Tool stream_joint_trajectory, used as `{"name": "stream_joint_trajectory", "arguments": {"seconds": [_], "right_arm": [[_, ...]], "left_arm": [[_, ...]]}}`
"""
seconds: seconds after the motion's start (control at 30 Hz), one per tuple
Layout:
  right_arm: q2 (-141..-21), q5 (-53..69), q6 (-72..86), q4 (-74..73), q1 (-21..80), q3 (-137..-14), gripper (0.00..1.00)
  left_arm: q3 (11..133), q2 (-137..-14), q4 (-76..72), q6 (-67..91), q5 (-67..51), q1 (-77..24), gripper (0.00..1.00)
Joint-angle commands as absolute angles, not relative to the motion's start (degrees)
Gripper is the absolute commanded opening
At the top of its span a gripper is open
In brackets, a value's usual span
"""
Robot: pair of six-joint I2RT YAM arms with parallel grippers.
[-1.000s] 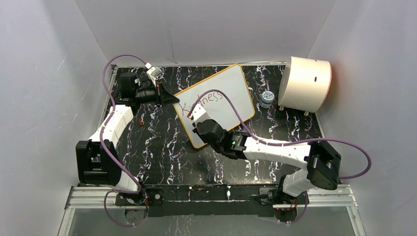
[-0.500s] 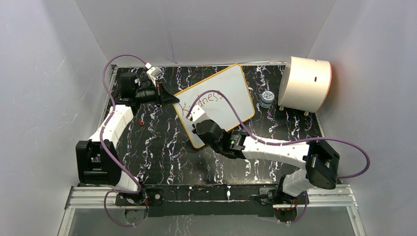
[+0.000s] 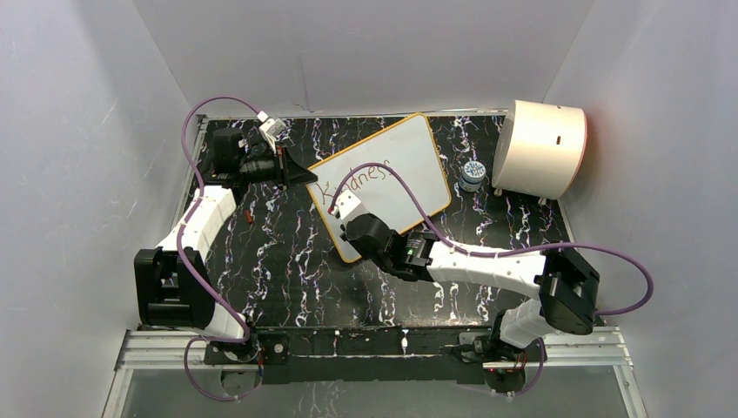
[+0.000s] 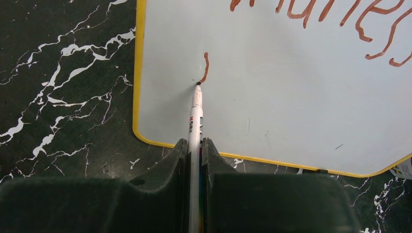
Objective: Write a sentence on the whiteboard
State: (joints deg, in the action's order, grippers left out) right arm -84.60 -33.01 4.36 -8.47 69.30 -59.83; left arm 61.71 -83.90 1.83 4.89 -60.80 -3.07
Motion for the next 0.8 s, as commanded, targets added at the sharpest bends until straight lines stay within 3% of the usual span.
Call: {"name": "stream_joint_trajectory", "arguments": {"seconds": [0.0, 0.77], "right_arm": [[-84.8, -34.0, 5.0, -6.9, 69.5, -62.3, 0.0], [-84.3, -37.4, 2.4, -1.6, 69.3, -63.2, 0.0]], "left_arm": [[59.8, -85.9, 9.0, 0.3, -58.7, -5.4, 0.0], [59.7, -85.8, 9.0, 0.2, -59.1, -5.4, 0.0]]}}
